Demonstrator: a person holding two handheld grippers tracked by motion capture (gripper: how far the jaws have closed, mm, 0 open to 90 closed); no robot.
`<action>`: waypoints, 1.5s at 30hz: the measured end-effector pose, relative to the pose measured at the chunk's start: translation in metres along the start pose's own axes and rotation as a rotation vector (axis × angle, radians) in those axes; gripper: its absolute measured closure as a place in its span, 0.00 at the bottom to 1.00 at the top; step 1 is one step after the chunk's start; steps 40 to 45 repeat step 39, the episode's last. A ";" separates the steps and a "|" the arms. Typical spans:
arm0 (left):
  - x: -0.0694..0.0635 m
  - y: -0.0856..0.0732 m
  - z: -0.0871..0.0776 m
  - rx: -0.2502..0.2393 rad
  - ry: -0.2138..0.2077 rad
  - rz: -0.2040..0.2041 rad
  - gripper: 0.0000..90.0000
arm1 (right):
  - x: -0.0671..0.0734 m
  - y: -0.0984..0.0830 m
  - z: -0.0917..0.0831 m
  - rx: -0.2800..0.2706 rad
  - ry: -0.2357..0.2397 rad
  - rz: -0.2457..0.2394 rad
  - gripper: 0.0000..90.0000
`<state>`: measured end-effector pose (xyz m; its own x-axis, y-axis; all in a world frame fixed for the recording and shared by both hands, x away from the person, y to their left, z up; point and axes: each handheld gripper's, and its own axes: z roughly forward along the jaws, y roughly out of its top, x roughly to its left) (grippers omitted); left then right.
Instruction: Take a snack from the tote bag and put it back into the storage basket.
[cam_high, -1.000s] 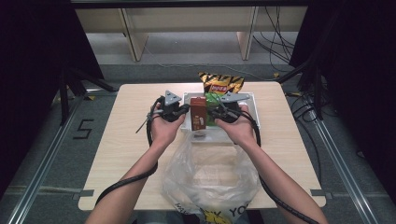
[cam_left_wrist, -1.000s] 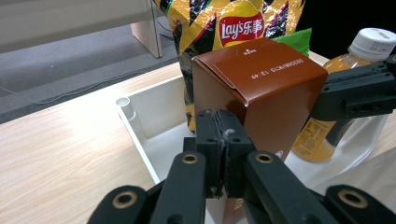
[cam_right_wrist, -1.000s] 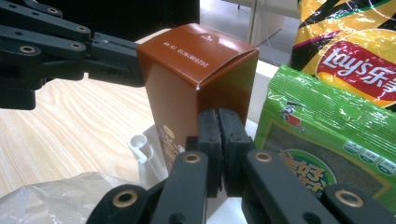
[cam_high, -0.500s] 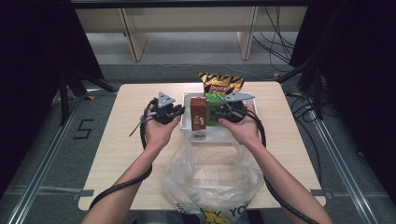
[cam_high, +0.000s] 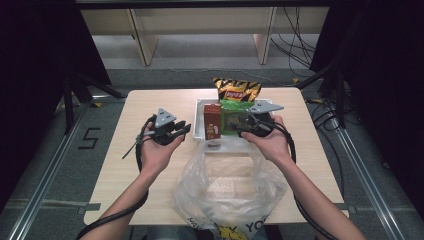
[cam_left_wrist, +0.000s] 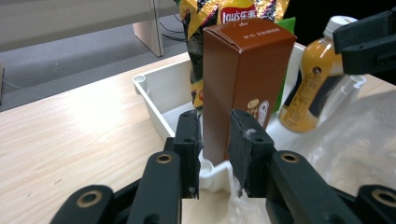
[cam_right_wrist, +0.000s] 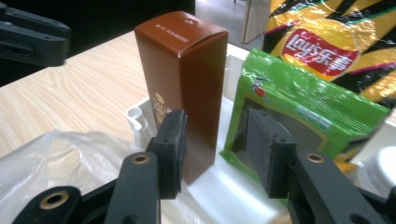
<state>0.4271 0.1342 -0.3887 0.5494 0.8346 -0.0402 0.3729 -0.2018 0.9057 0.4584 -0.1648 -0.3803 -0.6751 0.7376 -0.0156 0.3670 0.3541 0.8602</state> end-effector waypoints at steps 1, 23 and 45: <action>0.000 -0.002 -0.003 0.001 -0.002 0.002 0.79 | 0.001 -0.001 -0.003 -0.004 -0.008 0.021 0.65; -0.011 -0.037 -0.047 -0.028 -0.022 -0.002 0.58 | 0.001 -0.031 -0.043 -0.051 0.001 0.027 0.60; -0.014 -0.095 -0.080 -0.097 0.004 -0.111 0.47 | 0.010 -0.054 -0.056 -0.067 0.031 0.025 0.46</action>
